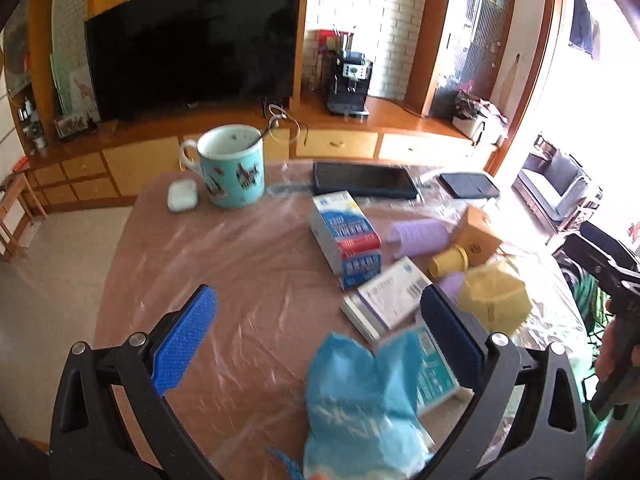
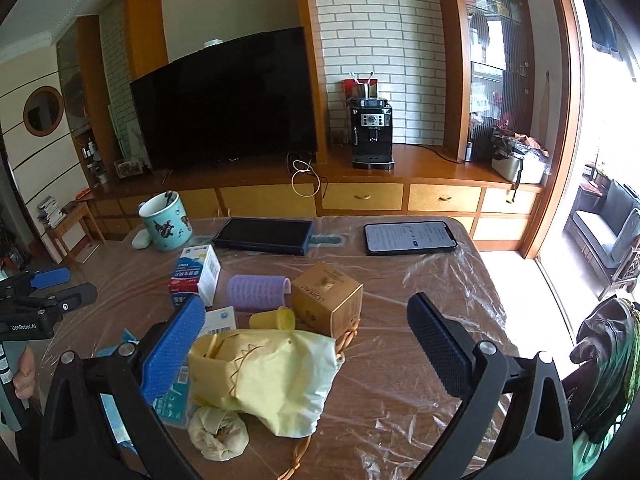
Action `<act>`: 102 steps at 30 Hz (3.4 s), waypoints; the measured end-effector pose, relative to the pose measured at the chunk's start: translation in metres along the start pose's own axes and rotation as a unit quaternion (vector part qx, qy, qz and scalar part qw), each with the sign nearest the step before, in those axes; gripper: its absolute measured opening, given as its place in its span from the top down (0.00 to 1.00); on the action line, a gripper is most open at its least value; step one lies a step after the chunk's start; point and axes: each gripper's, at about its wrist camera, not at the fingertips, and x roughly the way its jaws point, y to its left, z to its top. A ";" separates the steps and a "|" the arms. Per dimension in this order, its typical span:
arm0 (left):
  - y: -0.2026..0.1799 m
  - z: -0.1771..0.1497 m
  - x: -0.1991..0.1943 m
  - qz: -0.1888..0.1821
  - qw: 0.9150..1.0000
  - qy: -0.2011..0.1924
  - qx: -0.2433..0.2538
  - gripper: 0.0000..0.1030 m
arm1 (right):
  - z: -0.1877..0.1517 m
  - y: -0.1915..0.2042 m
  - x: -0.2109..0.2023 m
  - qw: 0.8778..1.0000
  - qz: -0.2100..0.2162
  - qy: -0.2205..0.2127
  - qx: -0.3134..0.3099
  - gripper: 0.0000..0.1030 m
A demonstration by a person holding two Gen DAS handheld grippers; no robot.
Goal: Collect trash
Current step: 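Grasp the blue fabric bag with the left tool while the right tool grasps the yellow cloth bag, then carry both held bags away from the table over the black trash bin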
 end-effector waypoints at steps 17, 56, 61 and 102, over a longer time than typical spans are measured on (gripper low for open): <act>-0.034 -0.065 0.042 0.006 0.997 0.061 0.045 0.01 | -0.039 0.029 0.070 0.996 -0.007 0.083 -0.018 0.04; -0.011 -0.091 0.046 -0.075 0.991 0.109 -0.011 0.40 | -0.046 0.007 0.092 0.994 0.020 0.105 0.021 0.35; -0.012 -0.089 0.037 -0.066 0.993 0.093 -0.006 0.44 | -0.042 0.003 0.072 0.996 0.041 0.073 0.032 0.39; -0.052 -0.118 -0.110 -0.009 0.995 -0.070 0.074 0.45 | -0.098 0.055 -0.133 0.988 0.141 -0.019 -0.053 0.39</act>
